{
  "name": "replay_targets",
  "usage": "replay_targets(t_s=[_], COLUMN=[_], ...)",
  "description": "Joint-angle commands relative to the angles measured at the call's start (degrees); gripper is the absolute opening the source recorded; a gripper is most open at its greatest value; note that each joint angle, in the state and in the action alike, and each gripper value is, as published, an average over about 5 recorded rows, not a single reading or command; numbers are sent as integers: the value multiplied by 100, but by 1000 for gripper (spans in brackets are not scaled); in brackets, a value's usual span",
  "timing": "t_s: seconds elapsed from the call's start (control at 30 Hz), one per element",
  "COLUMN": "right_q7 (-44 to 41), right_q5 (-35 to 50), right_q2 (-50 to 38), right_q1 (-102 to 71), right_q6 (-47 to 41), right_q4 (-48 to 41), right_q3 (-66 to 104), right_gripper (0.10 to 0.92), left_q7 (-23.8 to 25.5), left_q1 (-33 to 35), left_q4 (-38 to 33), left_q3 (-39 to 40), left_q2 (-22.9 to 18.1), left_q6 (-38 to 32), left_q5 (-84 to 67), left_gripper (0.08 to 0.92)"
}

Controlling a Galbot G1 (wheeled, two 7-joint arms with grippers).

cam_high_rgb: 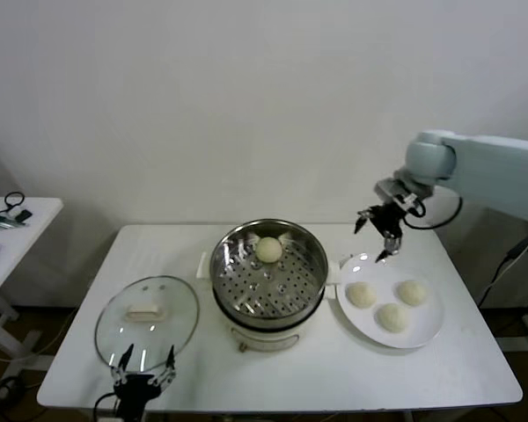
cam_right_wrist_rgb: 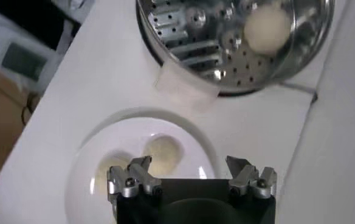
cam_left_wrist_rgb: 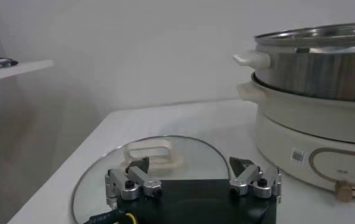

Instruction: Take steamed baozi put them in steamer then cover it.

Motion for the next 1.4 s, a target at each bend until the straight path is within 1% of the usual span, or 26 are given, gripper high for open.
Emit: replay_targets(t_s=[0.03,0.37,0.57,0.8,1.03,1.13,1.3,1.4], right_q7=[739,823,803,814,833,823,745,625], right_q5=[-293,-899,-1071,-1206,-1224,-1220,-1204,-1093], right_q2=[-568,175,435,566,595,585,517,470], right_q1=[-1660,-2774,-3176,-3344,-3387,-3380,-3116,-2726], right_q6=[-1630,-1715,-1692,-1692,-1704,-1708,-1694,-1644], right_q4=[-23,-931,-1321,-1542,-1565,-1533,-1380,-1238], right_q3=[891,1699,1960,2080,2169,2194,2142,1966], right_gripper=[823,823,823,823,818,776,660,639], left_q7=[3,-30,-46,-51,-55,-59,-67,-76], left_q1=[5,85,123,125,127,130,152,163], left_q4=[-10,25,63,85,77,76,58,49], left_q3=[-13,-82,-111,-119,-108,-107,-90,-72], left_q2=[11,3,-7,-20,-38,-37,-38,-38], left_q6=[-11,-79,-118,-127,-131,-132,-130,-131], left_q5=[11,11,13,14,21,24,42,64], left_gripper=[823,823,823,823,823,823,823,823])
